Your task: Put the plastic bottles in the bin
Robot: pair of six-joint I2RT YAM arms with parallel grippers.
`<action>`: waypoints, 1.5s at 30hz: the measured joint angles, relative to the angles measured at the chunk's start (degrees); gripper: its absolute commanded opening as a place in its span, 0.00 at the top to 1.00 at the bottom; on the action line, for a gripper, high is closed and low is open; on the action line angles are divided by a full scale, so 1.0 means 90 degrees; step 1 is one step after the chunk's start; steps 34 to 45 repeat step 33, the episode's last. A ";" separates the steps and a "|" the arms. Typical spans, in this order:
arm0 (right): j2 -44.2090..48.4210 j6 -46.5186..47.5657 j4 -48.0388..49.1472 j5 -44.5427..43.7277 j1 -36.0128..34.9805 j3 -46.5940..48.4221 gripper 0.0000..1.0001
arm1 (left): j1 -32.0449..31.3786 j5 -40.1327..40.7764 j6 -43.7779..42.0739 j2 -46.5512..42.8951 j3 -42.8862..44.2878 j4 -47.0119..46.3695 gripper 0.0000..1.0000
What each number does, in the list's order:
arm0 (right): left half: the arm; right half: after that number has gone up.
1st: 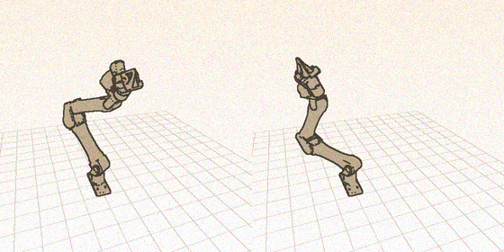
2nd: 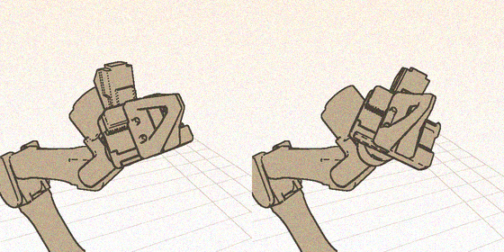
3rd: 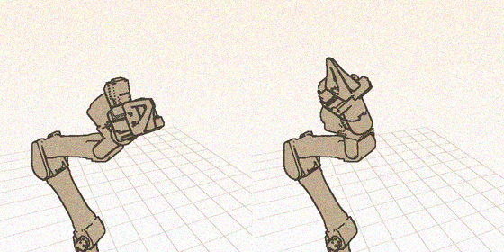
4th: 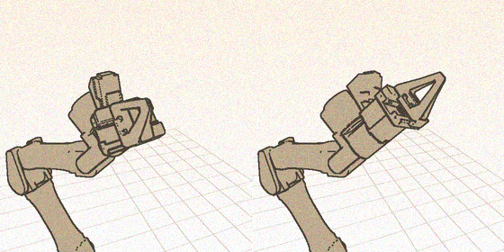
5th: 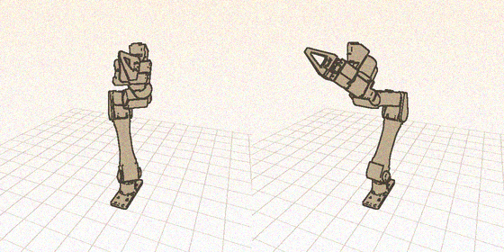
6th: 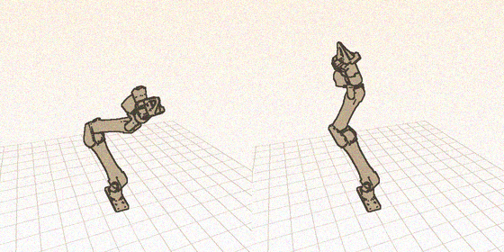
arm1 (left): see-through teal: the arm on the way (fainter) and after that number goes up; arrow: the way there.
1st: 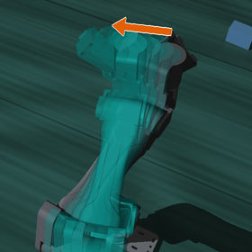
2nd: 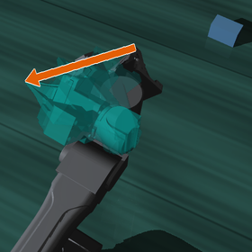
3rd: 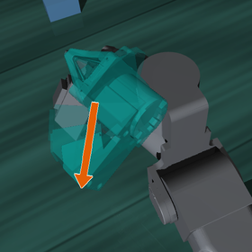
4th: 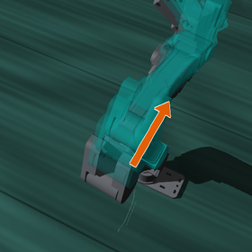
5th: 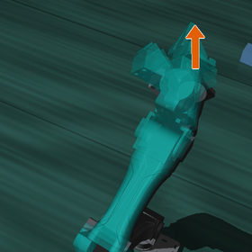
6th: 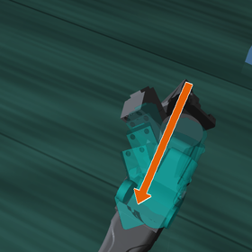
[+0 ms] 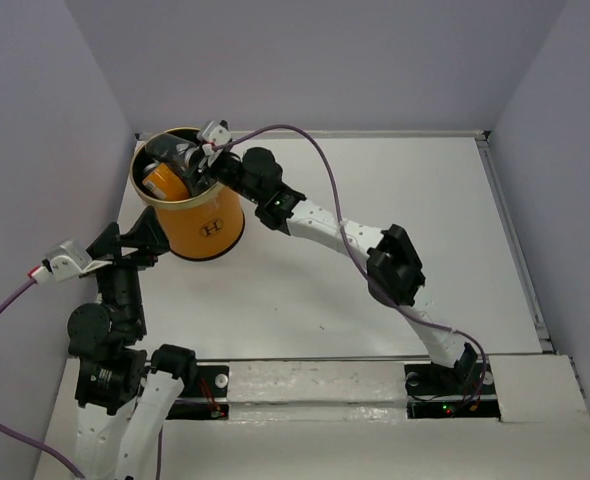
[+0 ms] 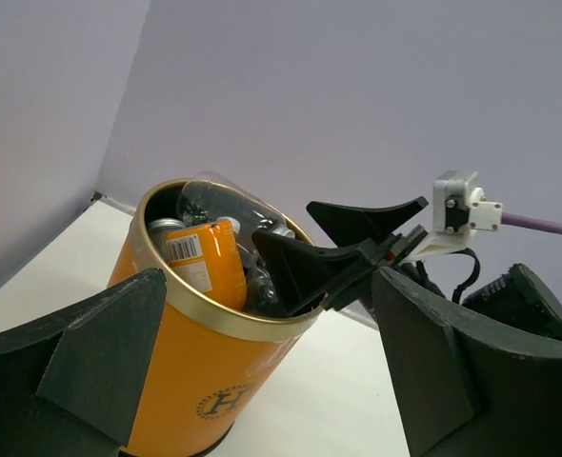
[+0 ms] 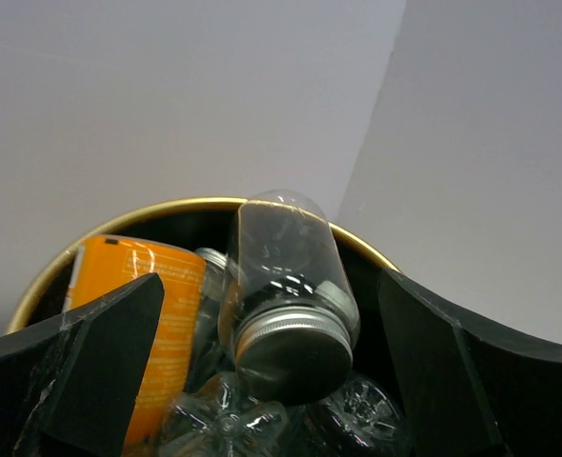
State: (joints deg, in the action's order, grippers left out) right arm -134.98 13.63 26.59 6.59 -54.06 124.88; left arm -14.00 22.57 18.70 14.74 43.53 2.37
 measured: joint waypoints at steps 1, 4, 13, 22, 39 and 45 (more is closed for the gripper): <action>0.0036 -0.0102 -0.0005 0.0046 -0.0002 0.0007 0.00 | 0.0024 0.0002 0.0000 0.0002 0.0000 0.0000 0.01; 0.0121 -0.0389 -0.0022 0.0155 -0.0002 0.0066 0.00 | 0.0114 0.0010 0.0000 0.0012 0.0000 -0.0005 0.01; 0.2892 -0.1020 0.0508 -0.0228 -0.0002 -0.3436 0.59 | 0.0194 -0.0002 0.0141 0.0134 0.0000 0.0015 0.01; 0.8099 -0.2147 0.0758 -0.1950 -0.0007 -0.8626 0.84 | 0.0194 -0.1171 0.0476 0.0015 0.0000 -0.0010 0.01; 1.2245 -0.3291 -0.2499 -0.3725 -0.0007 -1.0112 0.05 | 0.0194 -0.2516 0.0928 -0.0406 -0.0466 0.0109 0.01; 1.2245 -0.3291 -0.2499 -0.3725 -0.0007 -1.0112 0.05 | 0.0194 -0.2516 0.0928 -0.0406 -0.0466 0.0109 0.01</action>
